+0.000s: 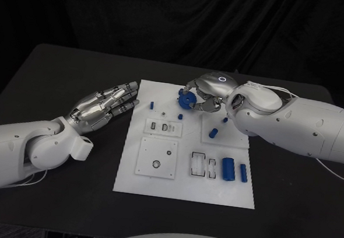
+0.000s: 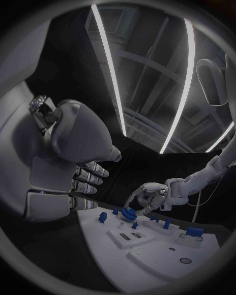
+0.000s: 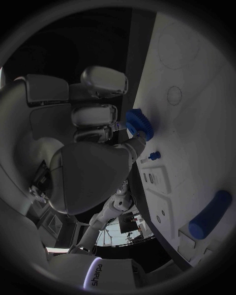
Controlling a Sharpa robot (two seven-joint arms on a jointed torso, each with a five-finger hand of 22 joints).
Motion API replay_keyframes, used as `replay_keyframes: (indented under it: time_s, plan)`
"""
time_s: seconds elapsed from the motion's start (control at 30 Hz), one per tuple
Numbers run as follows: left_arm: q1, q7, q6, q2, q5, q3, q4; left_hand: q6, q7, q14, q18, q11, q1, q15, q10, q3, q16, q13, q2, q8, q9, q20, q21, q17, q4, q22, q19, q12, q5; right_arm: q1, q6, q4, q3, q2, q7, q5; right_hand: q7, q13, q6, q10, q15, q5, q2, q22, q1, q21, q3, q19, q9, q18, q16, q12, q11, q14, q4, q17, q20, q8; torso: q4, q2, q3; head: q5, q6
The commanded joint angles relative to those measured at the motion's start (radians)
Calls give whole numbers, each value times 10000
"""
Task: Assemble the parts on the task board
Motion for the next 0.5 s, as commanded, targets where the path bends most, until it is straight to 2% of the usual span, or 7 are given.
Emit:
replay_keyframes:
  time_s: [0.03, 0.5]
  plan:
    - [-12, 681, 124, 14, 12, 9, 9, -53, 13, -28, 52, 39, 97, 70, -18, 58, -58, -13, -15, 30, 8, 63, -39, -9, 15, -13, 2, -38, 56, -9, -273, 40, 9, -20, 64, -69, -9, 1710, 104, 61, -71, -7, 83, 1242, 47, 29, 76, 82, 2662, -11, 54, 34, -8, 177, -3, 676, 8, 1623, 3, -2, -4, 14, -12]
    - [-19, 675, 127, -2, 12, 9, 6, -53, 13, -28, 52, 39, 97, 70, -18, 58, -58, -13, -15, 30, 8, 63, -39, -9, 15, -13, 2, -38, 56, -8, -444, 254, 10, -137, 84, -69, -16, 1728, 248, 82, -75, 71, 60, 1264, 35, 38, 146, 99, 2738, -15, 59, 45, -11, 186, -21, 686, 4, 1758, 0, -3, -11, 55, -38]
